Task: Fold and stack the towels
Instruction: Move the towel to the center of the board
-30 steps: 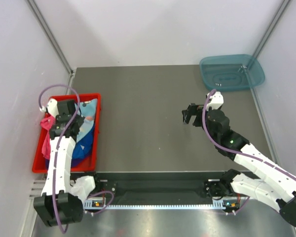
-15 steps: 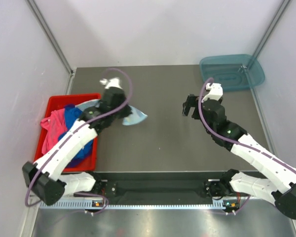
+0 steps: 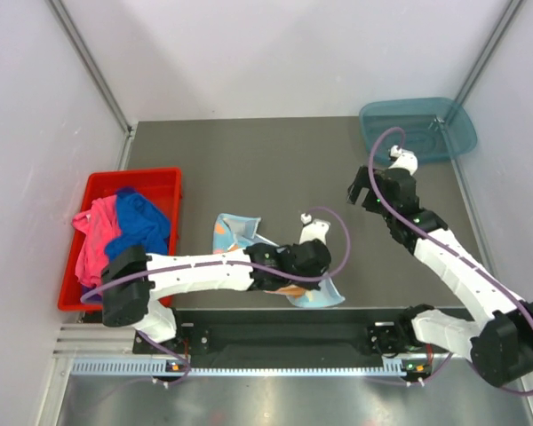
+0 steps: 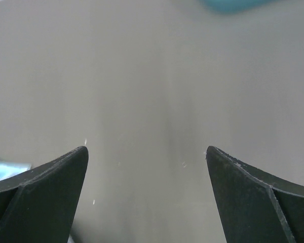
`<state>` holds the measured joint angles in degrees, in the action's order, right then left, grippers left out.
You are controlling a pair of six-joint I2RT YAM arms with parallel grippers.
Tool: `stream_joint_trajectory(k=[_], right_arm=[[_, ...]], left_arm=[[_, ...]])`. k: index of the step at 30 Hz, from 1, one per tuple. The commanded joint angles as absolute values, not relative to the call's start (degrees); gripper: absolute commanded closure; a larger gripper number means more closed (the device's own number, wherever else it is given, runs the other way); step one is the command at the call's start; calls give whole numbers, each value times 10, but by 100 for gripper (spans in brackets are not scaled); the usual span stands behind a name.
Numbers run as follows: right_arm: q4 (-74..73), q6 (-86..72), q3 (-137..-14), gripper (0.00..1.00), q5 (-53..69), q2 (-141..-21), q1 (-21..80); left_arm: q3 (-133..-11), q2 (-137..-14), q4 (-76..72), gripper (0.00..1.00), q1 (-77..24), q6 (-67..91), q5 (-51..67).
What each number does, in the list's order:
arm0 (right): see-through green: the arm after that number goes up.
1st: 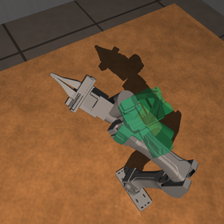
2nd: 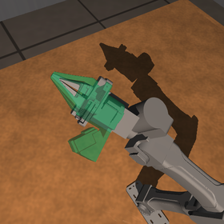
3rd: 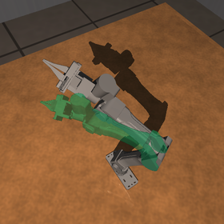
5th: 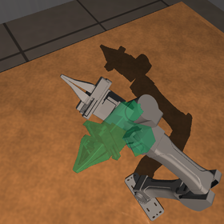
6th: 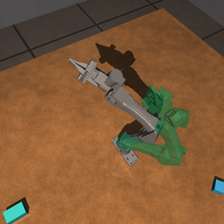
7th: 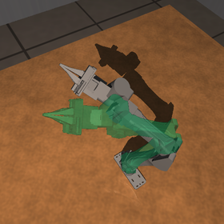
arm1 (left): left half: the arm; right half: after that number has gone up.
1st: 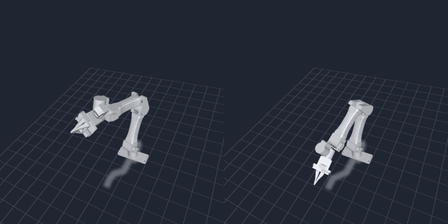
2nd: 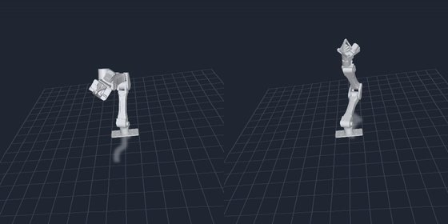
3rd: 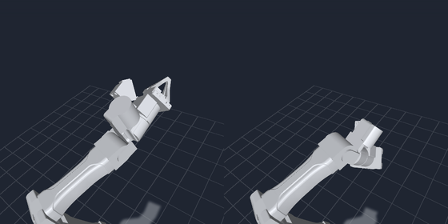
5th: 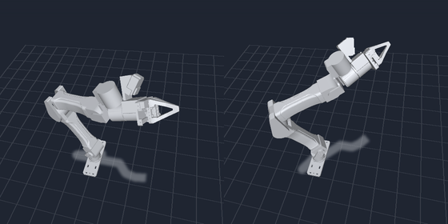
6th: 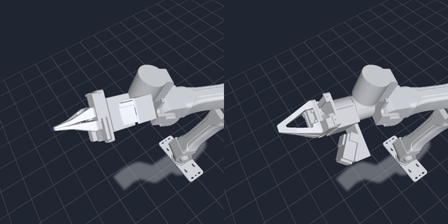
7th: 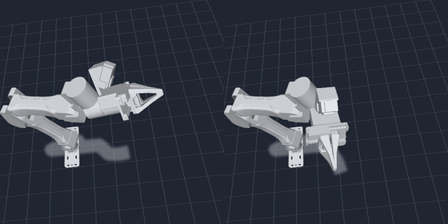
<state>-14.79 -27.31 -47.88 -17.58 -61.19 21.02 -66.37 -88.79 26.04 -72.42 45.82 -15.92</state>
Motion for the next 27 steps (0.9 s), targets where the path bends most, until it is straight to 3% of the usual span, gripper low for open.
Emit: stream_joint_trajectory(k=[1, 6, 9, 10, 15, 21, 27], right_arm=[[-92, -282, -466, 0, -102, -636, 207], [-24, -275, -459, 0, -36, -700, 215], [15, -271, -473, 0, -19, -755, 251], [23, -272, -479, 0, -18, -771, 263], [35, -286, -560, 1, -11, -888, 323], [75, -345, -641, 3, 40, -1002, 361], [92, -421, -698, 13, 71, -1093, 395]], left_arm=[[-639, -882, 181, 100, -747, 500, -142], [-606, -860, 177, 100, -772, 521, -147], [-588, -824, 208, 83, -771, 540, -205], [-587, -815, 227, 69, -770, 547, -264], [-577, -750, 369, 54, -702, 608, -353], [-487, -662, 370, 57, -544, 618, -361], [-455, -685, 357, 60, -447, 604, -349]])
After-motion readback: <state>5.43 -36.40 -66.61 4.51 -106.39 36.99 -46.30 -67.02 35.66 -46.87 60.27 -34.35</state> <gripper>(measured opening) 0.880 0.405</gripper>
